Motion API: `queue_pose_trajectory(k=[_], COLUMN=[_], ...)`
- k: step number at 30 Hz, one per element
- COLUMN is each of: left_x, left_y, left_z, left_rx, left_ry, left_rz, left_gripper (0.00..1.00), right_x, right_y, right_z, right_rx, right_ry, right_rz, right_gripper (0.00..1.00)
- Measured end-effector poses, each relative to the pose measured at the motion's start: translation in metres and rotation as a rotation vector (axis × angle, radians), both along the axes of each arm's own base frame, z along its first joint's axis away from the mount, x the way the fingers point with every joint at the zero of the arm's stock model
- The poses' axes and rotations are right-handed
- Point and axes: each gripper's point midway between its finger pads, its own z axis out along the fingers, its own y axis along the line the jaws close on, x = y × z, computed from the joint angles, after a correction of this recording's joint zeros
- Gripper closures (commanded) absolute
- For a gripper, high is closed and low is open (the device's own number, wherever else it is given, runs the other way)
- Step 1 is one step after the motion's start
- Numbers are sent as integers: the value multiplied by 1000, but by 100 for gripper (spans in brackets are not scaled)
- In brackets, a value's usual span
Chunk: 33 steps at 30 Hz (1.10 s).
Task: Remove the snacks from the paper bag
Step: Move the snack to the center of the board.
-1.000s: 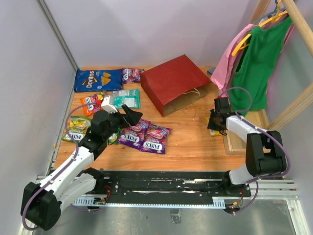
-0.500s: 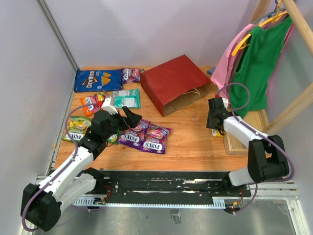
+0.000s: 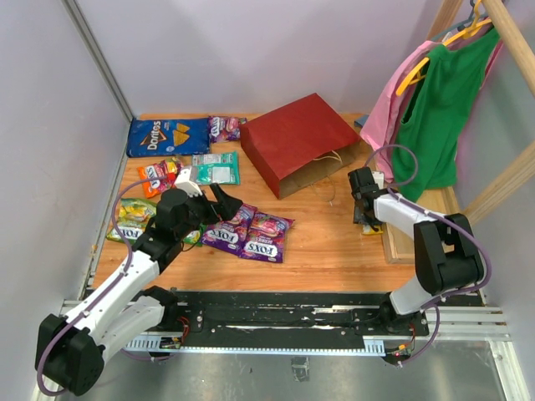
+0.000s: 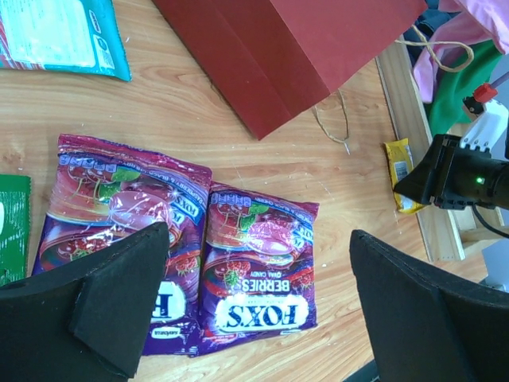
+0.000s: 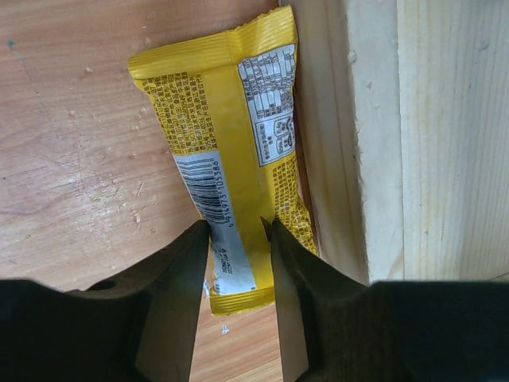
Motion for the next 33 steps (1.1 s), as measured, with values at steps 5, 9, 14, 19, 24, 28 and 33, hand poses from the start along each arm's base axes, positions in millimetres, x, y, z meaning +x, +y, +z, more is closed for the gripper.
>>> queue_pose_trajectory(k=[5,9,14,19,24,28,33], left_x=[-2,-3,-4,-5,-5,-4,-5], left_y=[1,2,3,5,6,6,8], left_z=[0,4,8,14,19,22,24], left_rx=[8,7,8,13,20,21,34], left_ry=[-2,-10,-20,-30,-39,-45,-46], left_rz=[-3,-4,-4,2,5,5,9], left_gripper=[0,0,0,0,0,0,0], right_x=[0,1,1,-1,-7,-13,-18], right_y=[0,1,10,34,87,135,156], right_z=[-1,0,10,32,50,58,64], right_rx=[0,2,9,41,97,145,162], right_ry=[2,-3,-32,-93,-140,-151,-167], right_rz=[1,1,31,96,220,324,373], right_gripper=[77,87,92,92,84,47,24])
